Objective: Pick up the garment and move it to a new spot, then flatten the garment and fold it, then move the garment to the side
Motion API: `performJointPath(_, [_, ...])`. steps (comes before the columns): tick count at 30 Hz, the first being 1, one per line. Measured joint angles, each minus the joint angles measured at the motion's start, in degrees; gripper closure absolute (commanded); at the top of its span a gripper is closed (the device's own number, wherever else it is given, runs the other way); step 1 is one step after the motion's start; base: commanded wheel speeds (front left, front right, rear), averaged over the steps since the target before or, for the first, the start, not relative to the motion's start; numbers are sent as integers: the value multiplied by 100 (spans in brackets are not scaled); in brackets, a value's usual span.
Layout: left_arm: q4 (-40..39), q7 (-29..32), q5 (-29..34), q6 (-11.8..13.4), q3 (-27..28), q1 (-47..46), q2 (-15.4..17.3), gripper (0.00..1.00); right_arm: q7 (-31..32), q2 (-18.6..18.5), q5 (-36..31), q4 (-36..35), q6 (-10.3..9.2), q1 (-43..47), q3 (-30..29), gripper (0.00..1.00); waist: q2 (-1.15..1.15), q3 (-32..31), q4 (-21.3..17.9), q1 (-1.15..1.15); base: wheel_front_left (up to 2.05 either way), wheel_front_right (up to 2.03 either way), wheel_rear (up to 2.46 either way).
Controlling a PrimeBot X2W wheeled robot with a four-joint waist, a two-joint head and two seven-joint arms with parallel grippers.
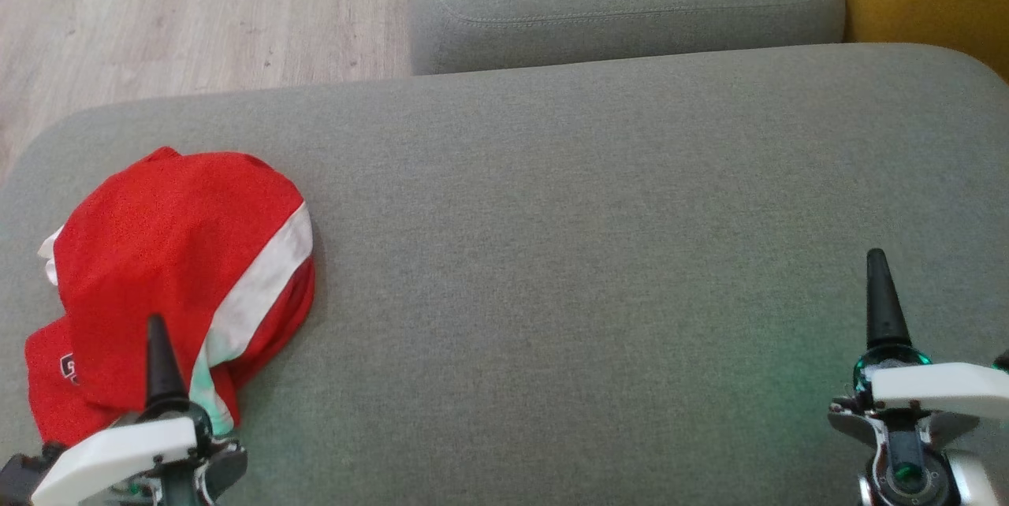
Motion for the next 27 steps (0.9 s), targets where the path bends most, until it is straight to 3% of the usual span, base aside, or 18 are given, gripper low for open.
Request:
performJointPath(13, [-423, -202, 1302, 102, -299, 4, 0, 0, -202, -1, -1499, -243, 0, 0, 152, 0, 0, 5, -7, 0, 0, 0, 0])
performJointPath(27, [-679, -448, 2730, 103, -787, 15, 7, 0, -446, -2, -2685, -379, 0, 0, 438, 0, 0, 1, -21, 0, 0, 0, 0])
